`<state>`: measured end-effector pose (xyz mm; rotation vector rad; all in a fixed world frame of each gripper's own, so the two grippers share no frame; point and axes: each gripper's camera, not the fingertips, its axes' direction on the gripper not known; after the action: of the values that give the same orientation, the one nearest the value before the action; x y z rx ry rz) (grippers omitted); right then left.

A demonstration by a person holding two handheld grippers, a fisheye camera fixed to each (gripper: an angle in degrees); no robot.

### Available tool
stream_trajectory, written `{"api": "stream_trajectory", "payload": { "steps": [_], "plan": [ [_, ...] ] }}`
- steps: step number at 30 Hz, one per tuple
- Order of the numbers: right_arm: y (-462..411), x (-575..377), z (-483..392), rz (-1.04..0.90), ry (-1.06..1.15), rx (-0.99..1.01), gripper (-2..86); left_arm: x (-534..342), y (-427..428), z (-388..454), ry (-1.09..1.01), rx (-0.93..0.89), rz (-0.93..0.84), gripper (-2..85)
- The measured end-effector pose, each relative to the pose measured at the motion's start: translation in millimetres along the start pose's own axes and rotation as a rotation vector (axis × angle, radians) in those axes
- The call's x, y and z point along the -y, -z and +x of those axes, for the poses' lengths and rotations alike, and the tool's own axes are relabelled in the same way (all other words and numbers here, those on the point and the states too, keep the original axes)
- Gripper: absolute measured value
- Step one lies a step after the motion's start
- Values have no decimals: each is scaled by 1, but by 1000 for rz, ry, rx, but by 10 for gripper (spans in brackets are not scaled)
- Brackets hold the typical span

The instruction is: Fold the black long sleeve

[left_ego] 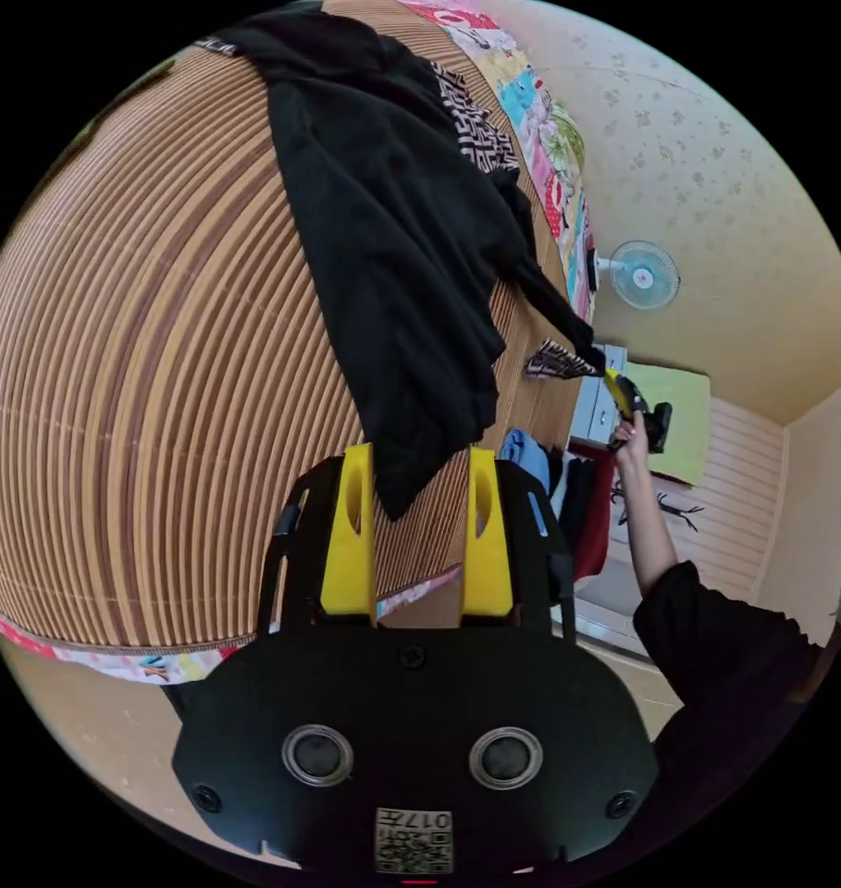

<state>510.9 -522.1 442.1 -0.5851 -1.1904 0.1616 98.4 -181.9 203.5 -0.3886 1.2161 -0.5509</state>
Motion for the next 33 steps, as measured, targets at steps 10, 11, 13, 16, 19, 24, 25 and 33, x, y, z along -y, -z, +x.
{"api": "stream_trajectory", "payload": {
  "steps": [10,11,13,16,19,24,25,33],
  "plan": [
    [-100,-163,-9,-314,28,188,75,-33,-45,80,-440,592,-31,77],
    [-111,-184,-7,-332,12,213,74,-33,-43,82,-466,606,-41,55],
    [-118,-211,-4,-354,4,235,73,-30,11,79,-465,377,-34,18],
    [-103,-245,-2,-335,5,262,71,-25,152,73,-439,-179,98,4],
    [-74,-267,-4,-265,37,359,71,-47,296,77,-526,-345,313,1],
    [-79,-296,1,-305,-10,390,75,-82,389,-30,-212,-76,469,1],
    [-90,-304,1,-335,-27,398,77,-87,392,-66,-108,-17,459,0],
    [-195,-348,-55,-520,66,419,112,-70,374,-111,5,-9,333,-2]
  ]
}}
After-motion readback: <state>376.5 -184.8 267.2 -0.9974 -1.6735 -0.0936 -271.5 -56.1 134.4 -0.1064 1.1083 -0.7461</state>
